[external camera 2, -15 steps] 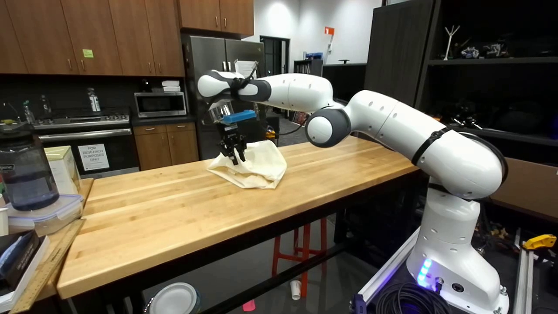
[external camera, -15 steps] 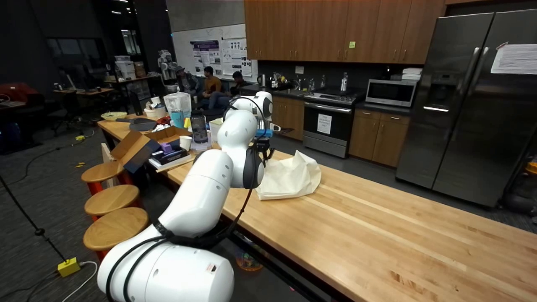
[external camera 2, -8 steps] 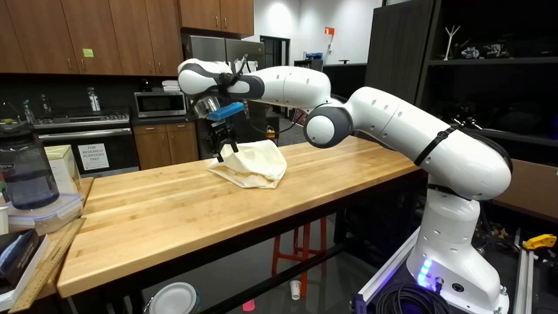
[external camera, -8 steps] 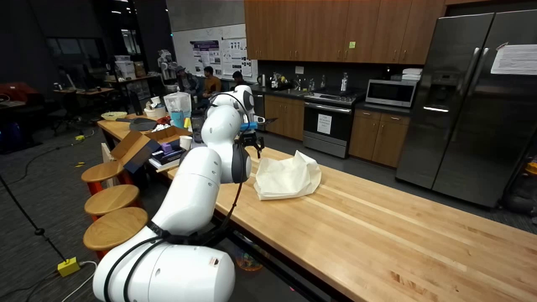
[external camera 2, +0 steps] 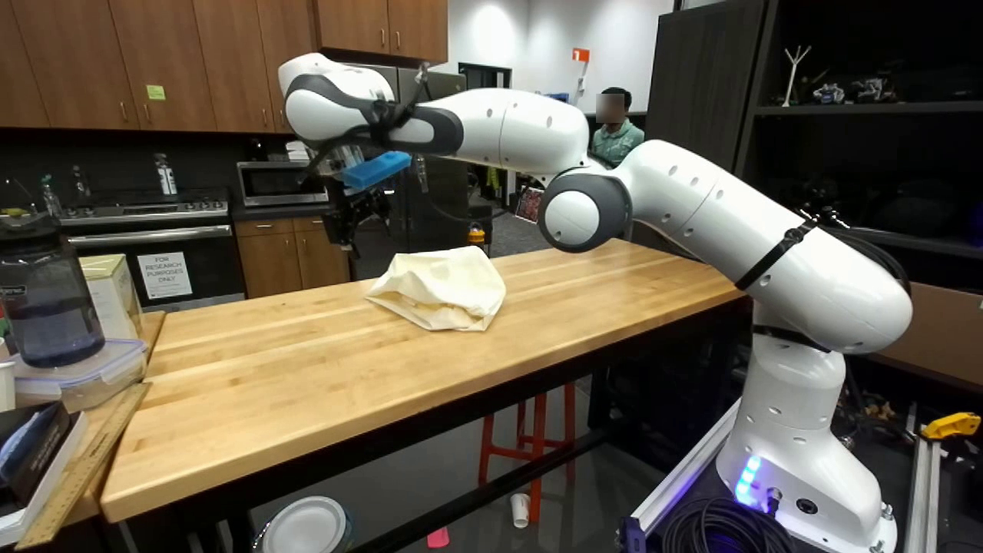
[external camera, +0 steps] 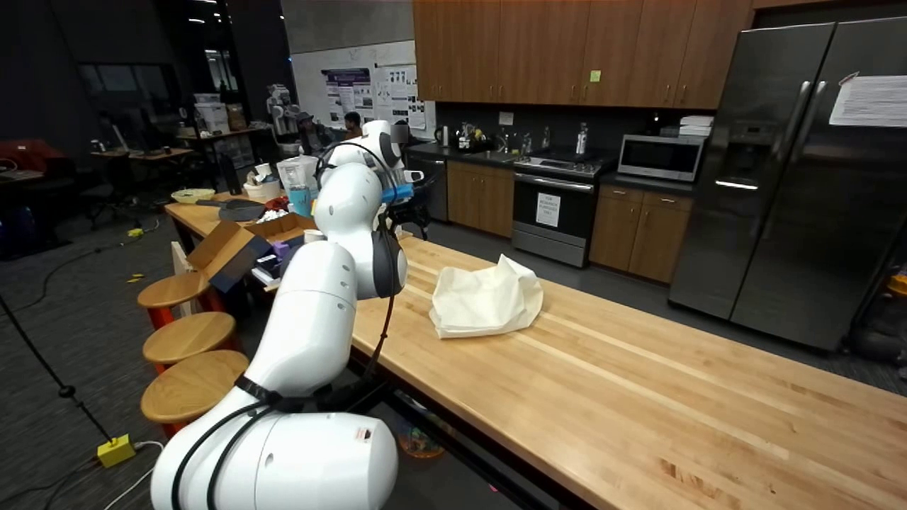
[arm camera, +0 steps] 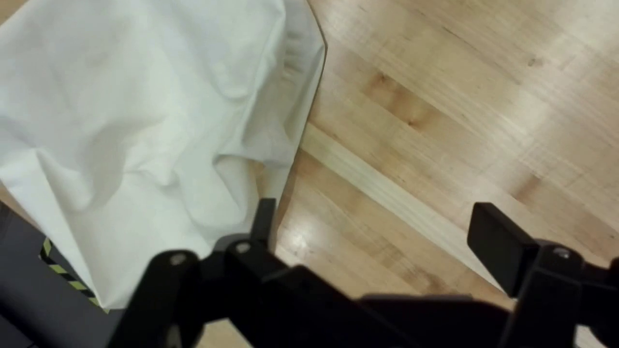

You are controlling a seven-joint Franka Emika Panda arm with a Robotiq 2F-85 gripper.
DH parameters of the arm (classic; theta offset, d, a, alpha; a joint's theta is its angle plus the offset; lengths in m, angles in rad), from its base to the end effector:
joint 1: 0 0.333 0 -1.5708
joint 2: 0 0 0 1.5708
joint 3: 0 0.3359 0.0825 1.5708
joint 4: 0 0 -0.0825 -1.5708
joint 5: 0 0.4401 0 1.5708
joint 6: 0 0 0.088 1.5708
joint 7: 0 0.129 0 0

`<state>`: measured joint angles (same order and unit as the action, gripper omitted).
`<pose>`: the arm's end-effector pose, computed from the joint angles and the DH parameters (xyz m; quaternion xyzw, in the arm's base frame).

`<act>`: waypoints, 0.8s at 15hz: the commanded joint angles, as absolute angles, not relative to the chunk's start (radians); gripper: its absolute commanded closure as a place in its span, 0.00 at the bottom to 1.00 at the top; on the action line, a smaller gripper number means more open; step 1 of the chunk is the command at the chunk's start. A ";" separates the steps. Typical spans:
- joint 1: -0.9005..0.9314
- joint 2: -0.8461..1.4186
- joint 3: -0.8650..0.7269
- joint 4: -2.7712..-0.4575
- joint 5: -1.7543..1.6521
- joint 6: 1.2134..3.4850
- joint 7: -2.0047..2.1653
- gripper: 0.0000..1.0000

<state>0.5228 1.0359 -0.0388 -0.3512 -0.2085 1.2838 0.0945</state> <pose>0.7332 0.3732 0.4618 0.9759 0.1765 -0.0139 0.1275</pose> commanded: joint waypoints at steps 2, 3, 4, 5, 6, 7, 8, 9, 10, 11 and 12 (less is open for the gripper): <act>0.528 0.975 -0.042 -0.351 -0.208 1.358 0.082 0.00; 0.526 0.966 -0.036 -0.350 -0.202 1.371 0.075 0.00; 0.526 0.957 -0.033 -0.350 -0.200 1.375 0.056 0.00; 0.528 0.949 -0.029 -0.353 -0.201 1.378 0.029 0.02; 0.527 0.939 -0.023 -0.357 -0.198 1.377 0.006 0.01; 0.527 0.929 -0.021 -0.362 -0.199 1.370 -0.027 0.02; 0.527 0.921 -0.019 -0.366 -0.199 1.365 -0.053 0.00; 0.525 0.913 -0.015 -0.368 -0.197 1.362 -0.079 0.00; 0.523 0.908 -0.013 -0.369 -0.194 1.361 -0.092 0.00; 0.519 0.904 -0.009 -0.370 -0.190 1.362 -0.098 0.00; 0.514 0.901 -0.004 -0.370 -0.183 1.360 -0.103 0.00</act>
